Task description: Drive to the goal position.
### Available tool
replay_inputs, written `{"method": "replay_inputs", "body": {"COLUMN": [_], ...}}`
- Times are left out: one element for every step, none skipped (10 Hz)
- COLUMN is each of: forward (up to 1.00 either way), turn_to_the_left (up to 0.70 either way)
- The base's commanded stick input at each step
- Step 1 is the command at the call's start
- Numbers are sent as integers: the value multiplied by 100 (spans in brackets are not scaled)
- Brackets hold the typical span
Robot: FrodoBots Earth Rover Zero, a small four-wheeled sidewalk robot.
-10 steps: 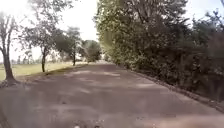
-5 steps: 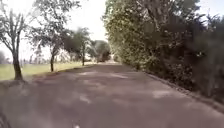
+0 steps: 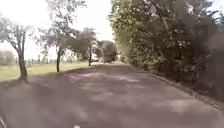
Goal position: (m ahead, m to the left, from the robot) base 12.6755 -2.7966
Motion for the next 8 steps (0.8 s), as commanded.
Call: {"method": "replay_inputs", "body": {"forward": [100, 100, 100, 100, 100, 100, 100, 100], "turn_to_the_left": [-9, -9, -8, -8, -8, -8, -8, -7]}}
